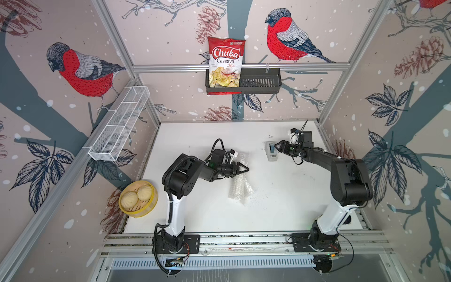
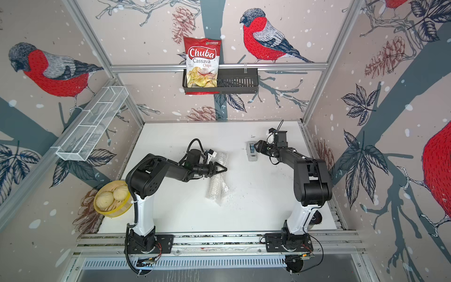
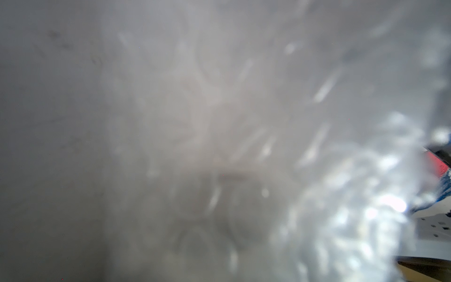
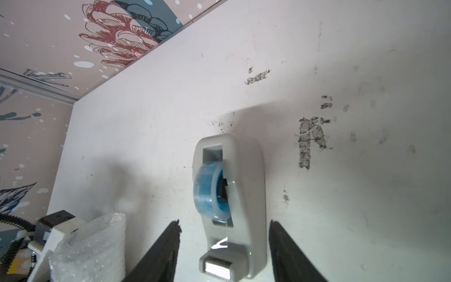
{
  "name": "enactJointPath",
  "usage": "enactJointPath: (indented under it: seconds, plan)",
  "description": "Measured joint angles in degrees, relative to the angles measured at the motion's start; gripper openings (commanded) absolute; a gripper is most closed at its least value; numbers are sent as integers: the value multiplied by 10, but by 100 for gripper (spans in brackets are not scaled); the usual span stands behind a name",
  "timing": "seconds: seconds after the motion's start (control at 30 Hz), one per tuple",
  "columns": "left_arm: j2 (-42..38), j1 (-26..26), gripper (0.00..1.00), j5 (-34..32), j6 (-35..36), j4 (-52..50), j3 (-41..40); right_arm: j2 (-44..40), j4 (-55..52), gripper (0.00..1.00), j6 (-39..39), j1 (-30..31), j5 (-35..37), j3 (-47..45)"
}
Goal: Wrap vases in bubble wrap
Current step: Pick up the wrapped vase from the center of the board, then tear off the tape using the Tape Cutter.
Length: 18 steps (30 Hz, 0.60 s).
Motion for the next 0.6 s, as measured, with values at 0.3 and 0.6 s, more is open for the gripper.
enactJointPath:
  seconds: [0.3, 0.6]
  plan:
    - [7, 3, 35, 22, -47, 80, -28, 46, -24, 42, -39, 13, -10, 49]
    - [7, 4, 34, 22, -41, 71, -24, 65, -43, 43, -51, 13, -28, 56]
